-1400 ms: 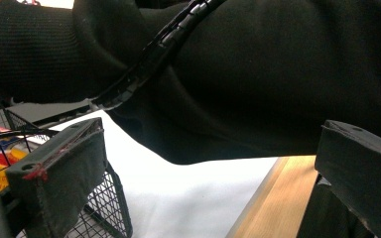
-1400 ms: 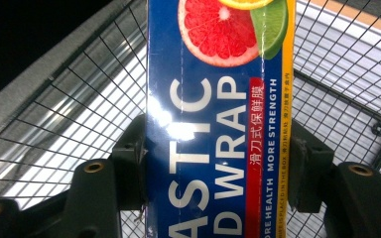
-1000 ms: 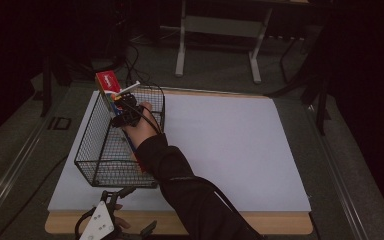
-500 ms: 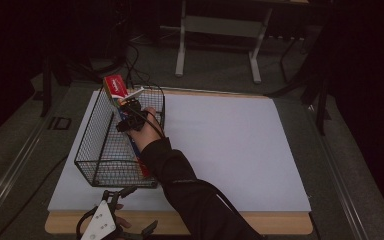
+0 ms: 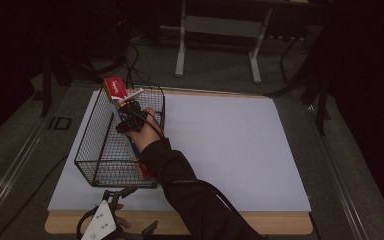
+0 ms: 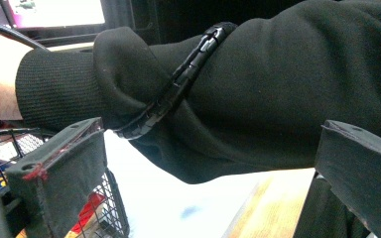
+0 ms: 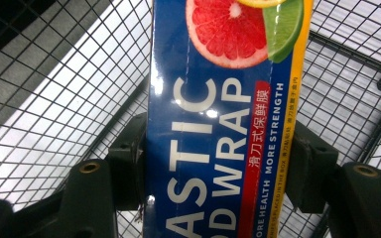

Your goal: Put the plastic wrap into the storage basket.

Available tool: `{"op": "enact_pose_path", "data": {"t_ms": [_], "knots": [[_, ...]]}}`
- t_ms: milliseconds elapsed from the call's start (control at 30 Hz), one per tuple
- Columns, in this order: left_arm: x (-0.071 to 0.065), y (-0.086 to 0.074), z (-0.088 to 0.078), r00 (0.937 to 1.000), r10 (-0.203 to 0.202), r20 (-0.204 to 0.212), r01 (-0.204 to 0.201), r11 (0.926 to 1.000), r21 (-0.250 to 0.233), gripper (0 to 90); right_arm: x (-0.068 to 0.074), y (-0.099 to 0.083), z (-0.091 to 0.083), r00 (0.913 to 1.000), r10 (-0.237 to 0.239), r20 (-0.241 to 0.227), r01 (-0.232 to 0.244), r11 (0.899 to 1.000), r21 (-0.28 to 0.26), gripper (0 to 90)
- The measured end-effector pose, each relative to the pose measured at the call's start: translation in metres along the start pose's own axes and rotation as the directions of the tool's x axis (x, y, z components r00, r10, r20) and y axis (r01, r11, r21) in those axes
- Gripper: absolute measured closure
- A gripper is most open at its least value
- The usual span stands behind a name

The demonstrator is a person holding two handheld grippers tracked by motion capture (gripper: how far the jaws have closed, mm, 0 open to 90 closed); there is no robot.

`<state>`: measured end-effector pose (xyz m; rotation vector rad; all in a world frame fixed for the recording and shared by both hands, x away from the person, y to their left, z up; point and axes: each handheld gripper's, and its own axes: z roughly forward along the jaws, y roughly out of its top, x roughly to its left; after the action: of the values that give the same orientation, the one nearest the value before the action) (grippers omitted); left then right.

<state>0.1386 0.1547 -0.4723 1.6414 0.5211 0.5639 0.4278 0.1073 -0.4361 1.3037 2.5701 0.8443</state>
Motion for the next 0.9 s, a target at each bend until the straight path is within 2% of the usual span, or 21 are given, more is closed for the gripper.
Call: {"op": "enact_pose_path", "data": {"t_ms": [133, 267, 433, 533, 633, 800, 900], "knots": [[0.0, 0.0, 0.0, 1.0, -0.001, 0.0, 0.001, 1.0, 0.001, 0.2, 0.001, -0.001, 0.0, 1.0, -0.005, 0.004, 0.005, 1.0, -0.006, 37.6], [0.0, 0.0, 0.0, 1.0, 0.001, 0.0, -0.001, 1.0, 0.001, 0.2, -0.001, 0.001, 0.0, 0.9998, -0.015, -0.009, 0.016, 1.0, 0.01, 36.7], [0.0, 0.0, 0.0, 1.0, -0.002, 0.001, 0.002, 1.0, 0.002, 0.2, -0.003, -0.001, -0.002, 0.9994, -0.028, -0.019, 0.028, 1.0, -0.013, 35.0], [0.0, 0.0, 0.0, 1.0, 0.0, 0.001, 0.0, 1.0, 0.001, 0.2, -0.005, -0.001, -0.008, 0.9987, -0.028, -0.043, 0.026, 0.999, -0.034, 29.6], [0.0, 0.0, 0.0, 1.0, -0.002, 0.001, 0.002, 1.0, 0.003, 0.2, -0.007, 0.001, -0.016, 0.9952, -0.062, -0.076, 0.059, 0.998, -0.033, 20.4], [0.0, 0.0, 0.001, 1.0, 0.002, 0.0, -0.002, 1.0, 0.006, 0.2, -0.012, 0.0, -0.032, 0.9924, -0.095, -0.079, 0.09, 0.994, -0.069, 17.1], [0.0, 0.0, 0.0, 1.0, 0.002, 0.001, -0.002, 1.0, 0.007, 0.2, -0.016, 0.0, -0.039, 0.9917, -0.095, -0.087, 0.088, 0.993, -0.078, 17.1]]}}
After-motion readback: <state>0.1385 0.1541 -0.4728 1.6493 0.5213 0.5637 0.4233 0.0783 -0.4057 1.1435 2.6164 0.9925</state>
